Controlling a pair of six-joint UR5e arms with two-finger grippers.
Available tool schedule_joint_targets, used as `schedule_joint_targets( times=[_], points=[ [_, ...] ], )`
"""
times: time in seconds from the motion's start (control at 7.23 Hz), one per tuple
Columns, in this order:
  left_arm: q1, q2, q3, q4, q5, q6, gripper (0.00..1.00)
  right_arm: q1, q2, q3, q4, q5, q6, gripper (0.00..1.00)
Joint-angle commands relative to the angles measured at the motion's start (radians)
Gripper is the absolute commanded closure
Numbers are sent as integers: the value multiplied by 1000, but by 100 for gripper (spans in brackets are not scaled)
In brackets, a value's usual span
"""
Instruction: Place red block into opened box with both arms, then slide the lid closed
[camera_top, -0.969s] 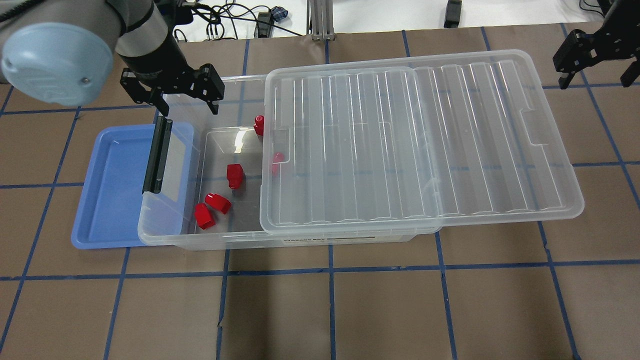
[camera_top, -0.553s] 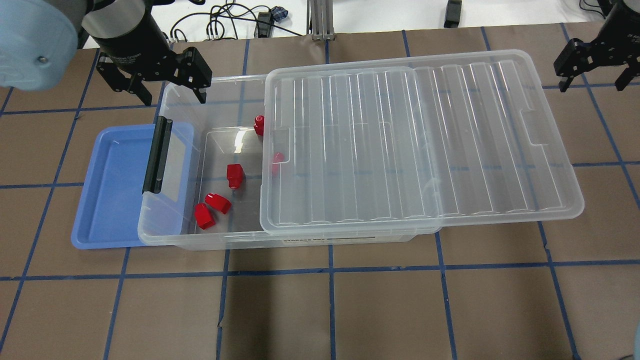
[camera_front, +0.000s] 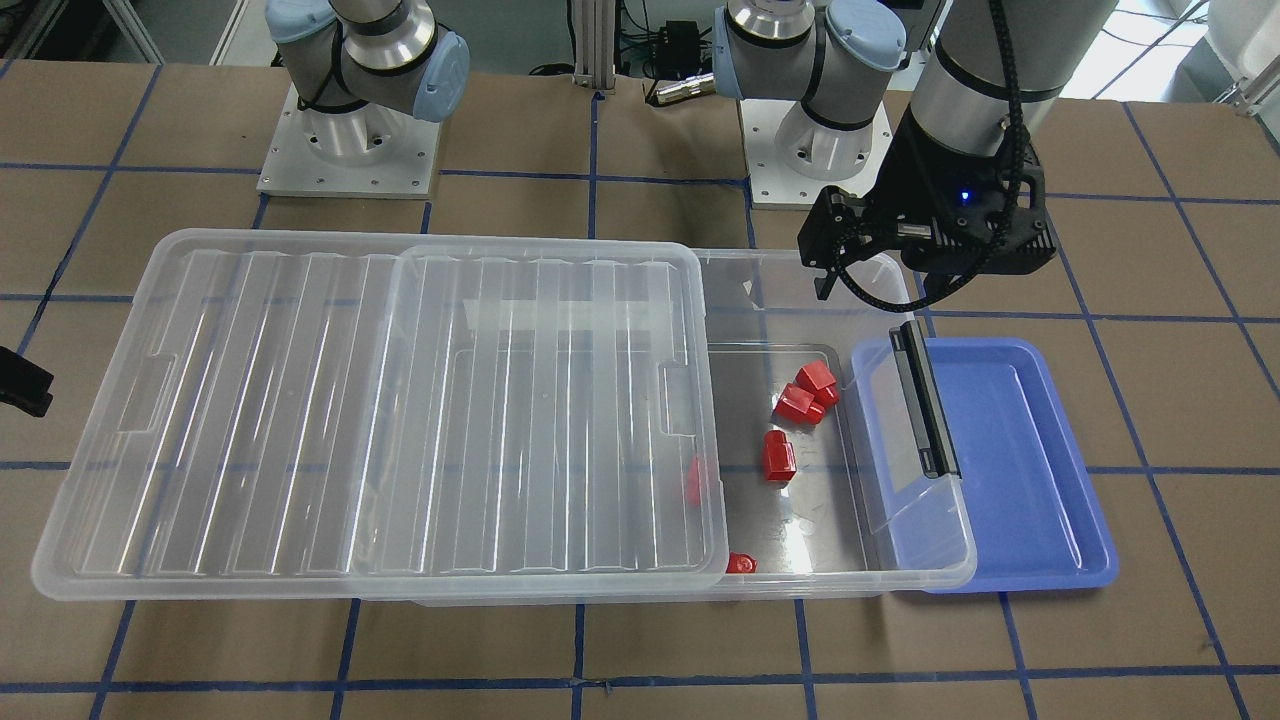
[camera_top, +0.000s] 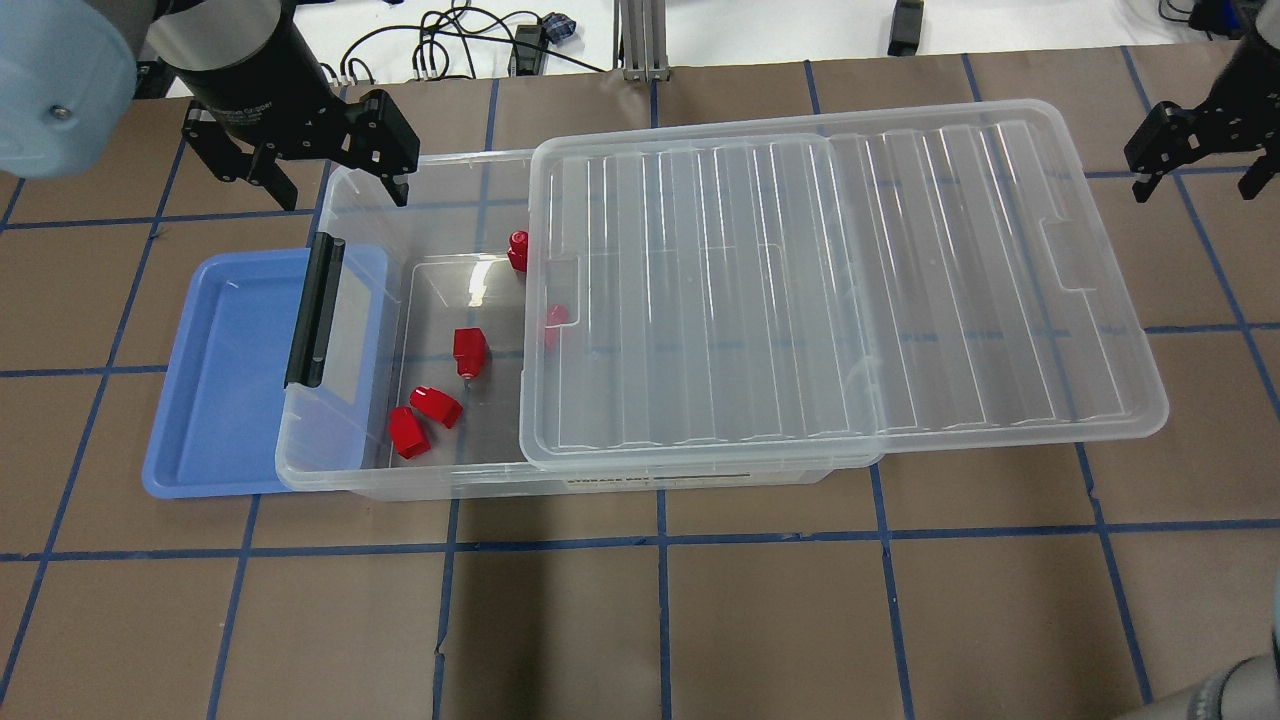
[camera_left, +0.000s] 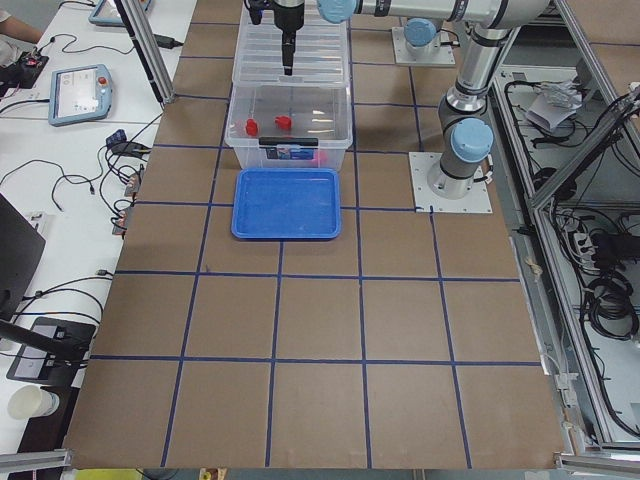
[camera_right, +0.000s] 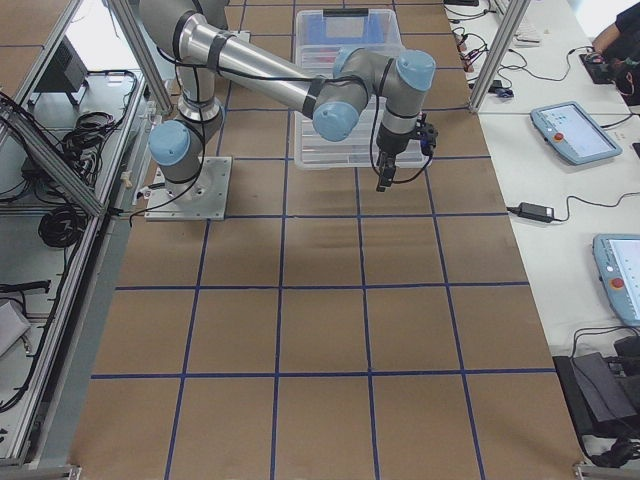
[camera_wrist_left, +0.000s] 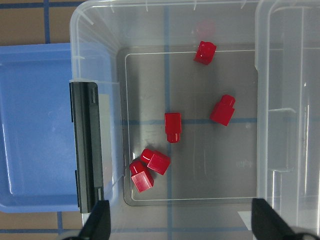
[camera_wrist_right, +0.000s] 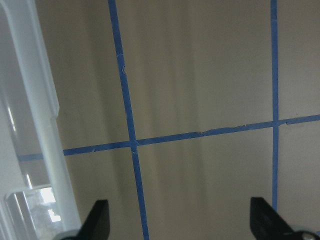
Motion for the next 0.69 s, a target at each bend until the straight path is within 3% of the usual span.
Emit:
schedule_joint_targets(
  times=[0.0,0.55],
  points=[
    [-1,5,-3,-2,1,0,0,-4,7,31,0,7,-8,0],
    [-4,13,-8,2,2,0,0,6,28,44,3,10,-8,0]
  ],
)
